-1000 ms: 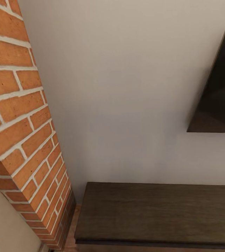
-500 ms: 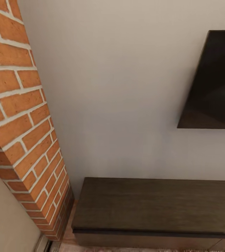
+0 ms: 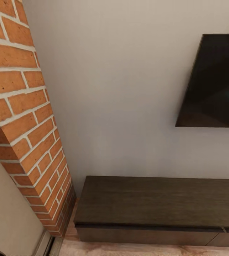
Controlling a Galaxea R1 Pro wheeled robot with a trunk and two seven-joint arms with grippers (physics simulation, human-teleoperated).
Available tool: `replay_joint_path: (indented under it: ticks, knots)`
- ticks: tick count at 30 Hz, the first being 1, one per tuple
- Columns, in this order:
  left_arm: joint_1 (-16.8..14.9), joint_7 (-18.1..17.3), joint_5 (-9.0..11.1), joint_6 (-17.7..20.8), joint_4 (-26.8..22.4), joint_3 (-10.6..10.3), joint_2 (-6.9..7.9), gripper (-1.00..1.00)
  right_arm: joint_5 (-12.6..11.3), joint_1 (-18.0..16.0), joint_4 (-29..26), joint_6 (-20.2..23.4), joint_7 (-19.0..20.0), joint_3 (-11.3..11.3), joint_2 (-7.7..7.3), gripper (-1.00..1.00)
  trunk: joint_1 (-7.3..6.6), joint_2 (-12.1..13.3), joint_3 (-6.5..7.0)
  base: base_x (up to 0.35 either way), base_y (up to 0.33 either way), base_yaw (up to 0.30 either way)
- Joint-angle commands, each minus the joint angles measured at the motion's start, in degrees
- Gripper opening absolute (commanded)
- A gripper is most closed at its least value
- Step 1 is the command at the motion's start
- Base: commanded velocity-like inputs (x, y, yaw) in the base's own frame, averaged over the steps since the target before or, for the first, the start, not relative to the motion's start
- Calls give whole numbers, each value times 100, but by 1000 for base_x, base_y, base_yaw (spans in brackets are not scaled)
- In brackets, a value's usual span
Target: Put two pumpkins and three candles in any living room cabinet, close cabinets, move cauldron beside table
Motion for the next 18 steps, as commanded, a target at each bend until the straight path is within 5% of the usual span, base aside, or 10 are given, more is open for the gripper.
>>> replay_joint_path:
  ticks: [1, 10, 18]
  knots:
    - [0, 0, 2, 0, 0, 1, 4, 100, 0, 0, 0, 2, 0, 0, 2, 100, 0, 0, 0, -3, 0, 0]
    - [1, 0, -3, 0, 8, -4, -7, 100, 0, -1, 18, 9, 0, 8, 13, 100, 0, 0, 0, -172, 0, 0]
    - [-2, 1, -5, 0, 1, -4, 5, 100, -1, 0, 14, 2, 0, -9, 9, 100, 0, 0, 0, -22, 0, 0]
